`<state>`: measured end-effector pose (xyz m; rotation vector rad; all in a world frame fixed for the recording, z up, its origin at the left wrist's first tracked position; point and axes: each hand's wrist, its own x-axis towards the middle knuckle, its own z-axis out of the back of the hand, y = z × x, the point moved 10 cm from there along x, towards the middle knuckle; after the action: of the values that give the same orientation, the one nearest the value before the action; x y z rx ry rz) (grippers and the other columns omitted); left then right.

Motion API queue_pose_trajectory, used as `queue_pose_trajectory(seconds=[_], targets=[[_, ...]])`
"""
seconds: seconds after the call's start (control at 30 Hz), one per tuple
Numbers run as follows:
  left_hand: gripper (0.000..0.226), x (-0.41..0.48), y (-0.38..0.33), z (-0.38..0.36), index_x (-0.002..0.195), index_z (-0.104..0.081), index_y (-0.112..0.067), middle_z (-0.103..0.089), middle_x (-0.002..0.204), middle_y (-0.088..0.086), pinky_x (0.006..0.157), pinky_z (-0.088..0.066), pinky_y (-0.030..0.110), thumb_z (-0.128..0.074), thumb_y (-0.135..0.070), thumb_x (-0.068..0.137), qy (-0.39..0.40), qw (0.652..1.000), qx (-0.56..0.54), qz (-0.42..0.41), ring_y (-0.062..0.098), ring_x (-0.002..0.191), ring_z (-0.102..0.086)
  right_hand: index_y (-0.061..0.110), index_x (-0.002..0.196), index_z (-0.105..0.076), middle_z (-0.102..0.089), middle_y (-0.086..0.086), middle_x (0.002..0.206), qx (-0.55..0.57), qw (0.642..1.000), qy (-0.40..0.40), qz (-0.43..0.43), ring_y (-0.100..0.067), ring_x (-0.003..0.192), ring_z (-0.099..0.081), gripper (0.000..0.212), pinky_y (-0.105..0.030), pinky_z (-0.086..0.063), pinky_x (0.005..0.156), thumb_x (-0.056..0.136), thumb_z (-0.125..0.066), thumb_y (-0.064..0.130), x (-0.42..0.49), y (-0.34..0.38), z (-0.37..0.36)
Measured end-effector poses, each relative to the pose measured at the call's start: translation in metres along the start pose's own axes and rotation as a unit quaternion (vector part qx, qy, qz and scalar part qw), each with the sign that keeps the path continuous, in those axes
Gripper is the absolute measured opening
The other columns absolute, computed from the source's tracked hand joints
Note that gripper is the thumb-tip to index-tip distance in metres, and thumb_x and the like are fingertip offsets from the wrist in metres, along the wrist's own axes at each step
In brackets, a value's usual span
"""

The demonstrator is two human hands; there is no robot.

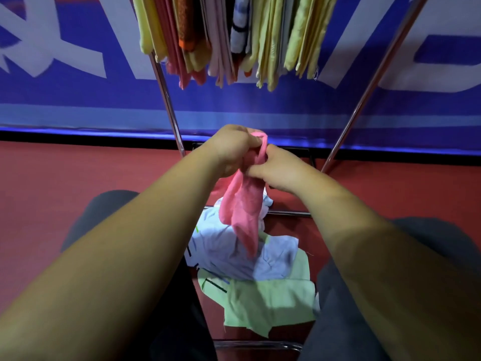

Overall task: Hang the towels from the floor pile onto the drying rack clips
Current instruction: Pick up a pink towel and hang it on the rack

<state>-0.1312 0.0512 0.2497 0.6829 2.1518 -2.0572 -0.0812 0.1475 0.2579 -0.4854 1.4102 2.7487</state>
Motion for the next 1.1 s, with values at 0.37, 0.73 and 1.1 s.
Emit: queue_pose_trajectory(seconds=[0.37,0.73,1.1], targets=[[0.046,0.024,-0.035,0.046,0.106,-0.075,-0.017,-0.074,0.095,0.002,0.082,-0.057,0.036,-0.075,-0.059,0.086,-0.152,0.915,0.367,-0.066,0.026,0.091,-0.071,0.006,0.115,-0.071,-0.078,-0.027,0.101,0.17,0.976,-0.066,-0.115,-0.033,0.081,-0.079,0.029,-0.051,-0.068,0.073,0.104,-0.053,0.025,0.049,-0.023,0.024],[0.07,0.024,0.005,0.023,0.112,-0.078,-0.017,-0.081,0.108,0.006,0.096,-0.059,0.044,-0.074,-0.077,0.077,0.048,0.972,0.221,0.059,0.022,0.098,-0.074,0.007,0.137,-0.055,-0.079,-0.017,0.088,0.542,0.809,-0.168,-0.152,-0.025,0.066,-0.08,0.033,-0.038,-0.063,0.052,0.109,-0.038,0.007,0.055,-0.037,0.041],[0.025,0.029,-0.004,0.056,0.102,-0.071,-0.003,-0.077,0.105,0.024,0.091,-0.063,0.051,-0.082,0.007,0.082,-0.069,0.992,0.099,0.036,0.036,0.103,-0.076,0.006,0.12,-0.059,-0.074,-0.018,0.097,0.463,0.846,-0.132,-0.231,-0.028,0.066,-0.078,0.03,-0.042,-0.063,0.05,0.11,-0.031,0.009,0.048,-0.059,0.032]])
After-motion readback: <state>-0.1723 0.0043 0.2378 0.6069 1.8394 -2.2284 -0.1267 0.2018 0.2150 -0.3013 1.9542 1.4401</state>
